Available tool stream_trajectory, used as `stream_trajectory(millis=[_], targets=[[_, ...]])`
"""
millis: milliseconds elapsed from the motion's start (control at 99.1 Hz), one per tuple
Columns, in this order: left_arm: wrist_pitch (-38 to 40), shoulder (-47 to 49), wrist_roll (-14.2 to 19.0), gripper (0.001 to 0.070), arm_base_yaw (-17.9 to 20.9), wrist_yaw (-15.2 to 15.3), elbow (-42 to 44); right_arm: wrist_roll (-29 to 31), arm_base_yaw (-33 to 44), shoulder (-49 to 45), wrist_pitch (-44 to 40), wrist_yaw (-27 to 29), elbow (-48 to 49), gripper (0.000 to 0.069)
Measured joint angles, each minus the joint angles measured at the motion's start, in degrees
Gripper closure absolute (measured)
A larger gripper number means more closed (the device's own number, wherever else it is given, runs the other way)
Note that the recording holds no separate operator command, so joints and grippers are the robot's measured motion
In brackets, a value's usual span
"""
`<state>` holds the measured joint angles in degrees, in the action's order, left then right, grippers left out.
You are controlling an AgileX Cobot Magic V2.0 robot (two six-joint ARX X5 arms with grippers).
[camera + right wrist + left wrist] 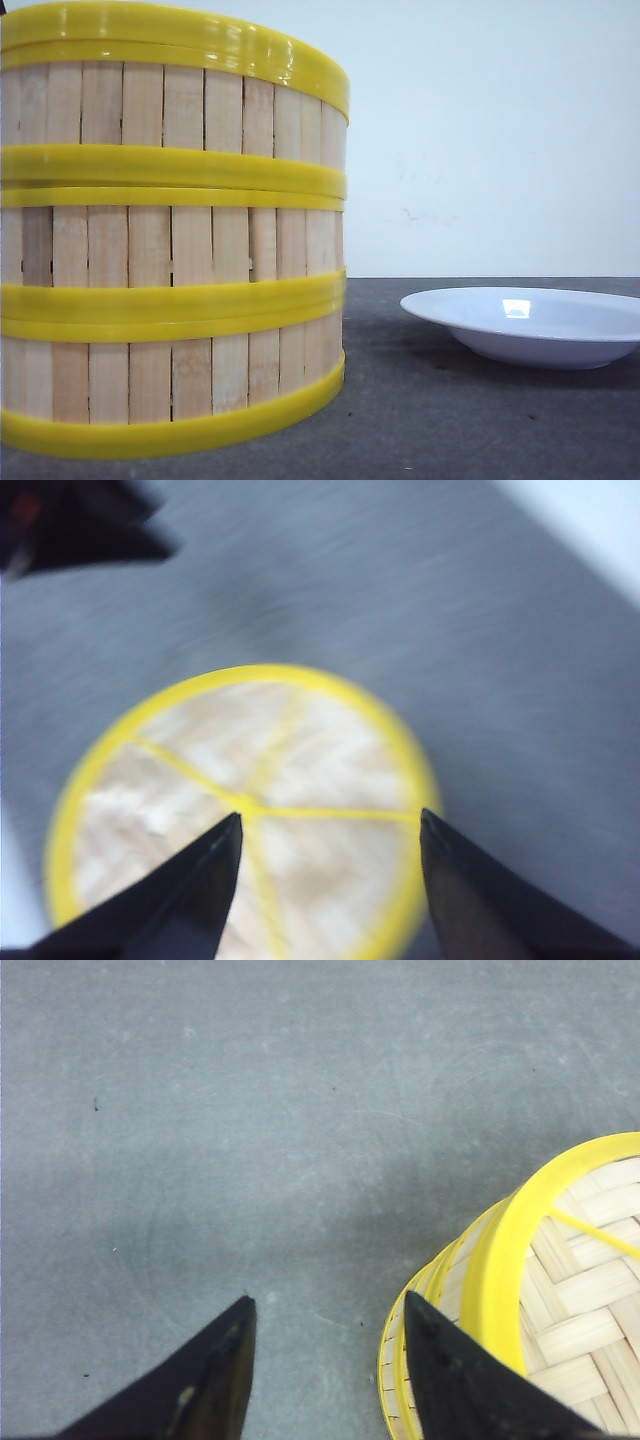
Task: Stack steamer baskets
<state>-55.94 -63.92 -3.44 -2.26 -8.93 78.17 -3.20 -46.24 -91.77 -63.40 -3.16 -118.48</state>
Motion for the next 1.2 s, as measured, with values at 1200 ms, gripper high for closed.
stream_trajectory(millis=[1200], targets=[[5.27, 20.00, 4.35, 0.0434, 0.00, -0.33, -24.65, 4.96, 41.09, 45.29, 12.50, -5.84, 71.95, 0.0348]])
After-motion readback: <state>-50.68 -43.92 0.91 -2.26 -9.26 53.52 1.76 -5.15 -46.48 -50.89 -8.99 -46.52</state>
